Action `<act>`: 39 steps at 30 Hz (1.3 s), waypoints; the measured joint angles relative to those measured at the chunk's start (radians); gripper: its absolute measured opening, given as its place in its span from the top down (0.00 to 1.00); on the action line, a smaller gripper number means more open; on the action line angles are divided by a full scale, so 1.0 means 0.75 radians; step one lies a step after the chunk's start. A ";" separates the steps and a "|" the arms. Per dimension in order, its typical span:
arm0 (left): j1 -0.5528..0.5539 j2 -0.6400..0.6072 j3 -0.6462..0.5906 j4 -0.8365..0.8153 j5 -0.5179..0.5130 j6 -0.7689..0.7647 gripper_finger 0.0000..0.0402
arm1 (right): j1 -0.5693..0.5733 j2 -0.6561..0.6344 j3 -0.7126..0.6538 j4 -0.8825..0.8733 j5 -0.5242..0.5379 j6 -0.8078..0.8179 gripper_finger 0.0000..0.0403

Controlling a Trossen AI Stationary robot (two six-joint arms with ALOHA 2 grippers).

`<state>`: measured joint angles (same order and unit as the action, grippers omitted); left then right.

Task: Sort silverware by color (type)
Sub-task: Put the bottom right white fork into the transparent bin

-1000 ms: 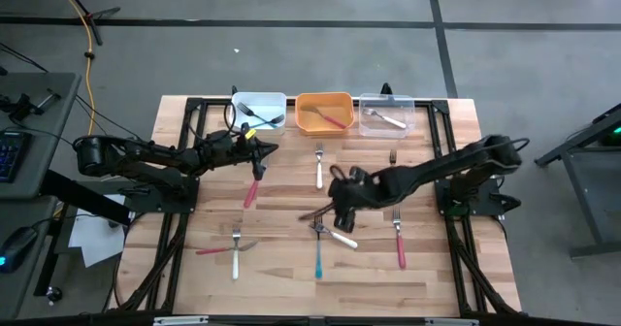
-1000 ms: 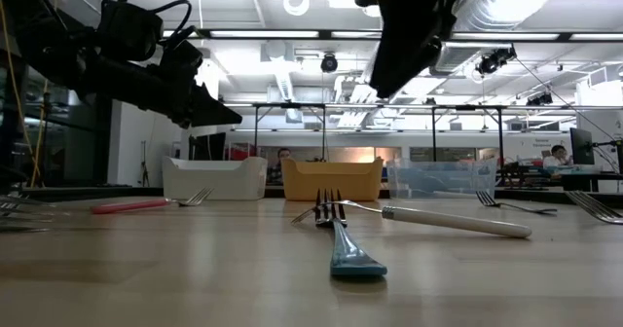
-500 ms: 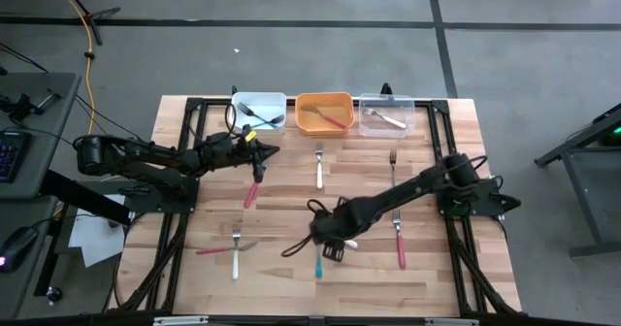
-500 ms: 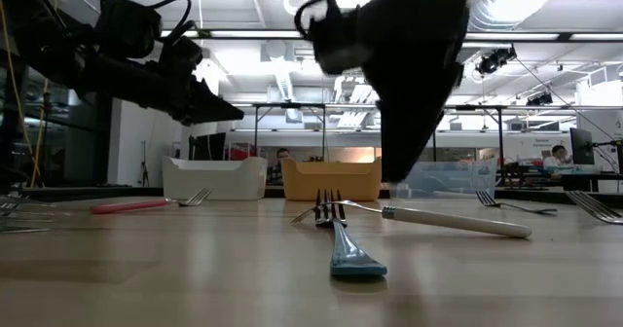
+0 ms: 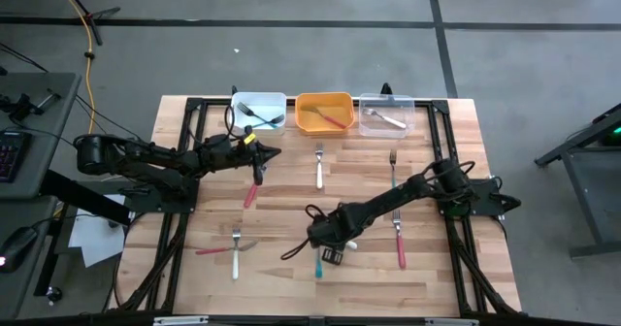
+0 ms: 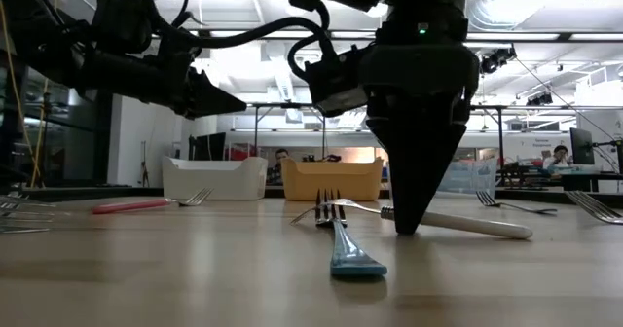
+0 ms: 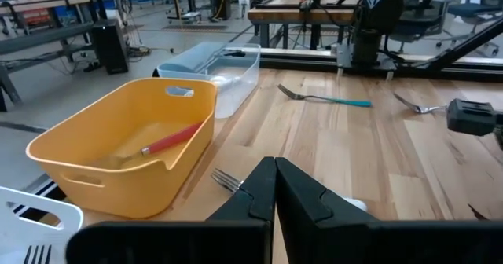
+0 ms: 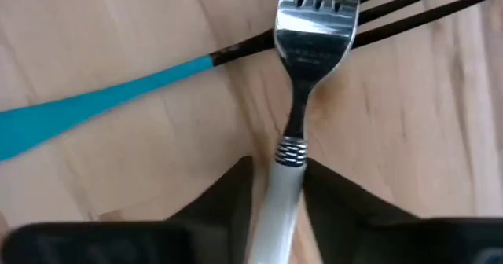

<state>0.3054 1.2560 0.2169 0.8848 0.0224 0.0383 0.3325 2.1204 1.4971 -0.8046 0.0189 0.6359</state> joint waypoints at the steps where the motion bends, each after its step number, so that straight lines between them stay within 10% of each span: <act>1: 0.000 0.000 0.000 0.003 0.000 0.000 1.00 | 0.001 -0.002 0.000 0.001 -0.002 -0.005 0.81; 18: -0.034 0.000 0.000 0.032 0.000 -0.010 1.00 | -0.244 -0.393 -0.009 -0.576 0.263 -0.298 0.89; 27: -0.061 0.000 0.000 0.048 0.001 -0.010 1.00 | -0.785 -0.622 -0.009 -0.712 0.443 -0.832 0.89; 39: -0.061 0.000 0.000 0.044 0.000 -0.032 1.00 | -1.454 -0.552 -0.009 -0.510 0.297 -1.496 0.89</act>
<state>0.2596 1.2560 0.2169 0.9175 0.0224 0.0144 -0.7583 1.7067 1.4902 -1.1874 0.2416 -0.4863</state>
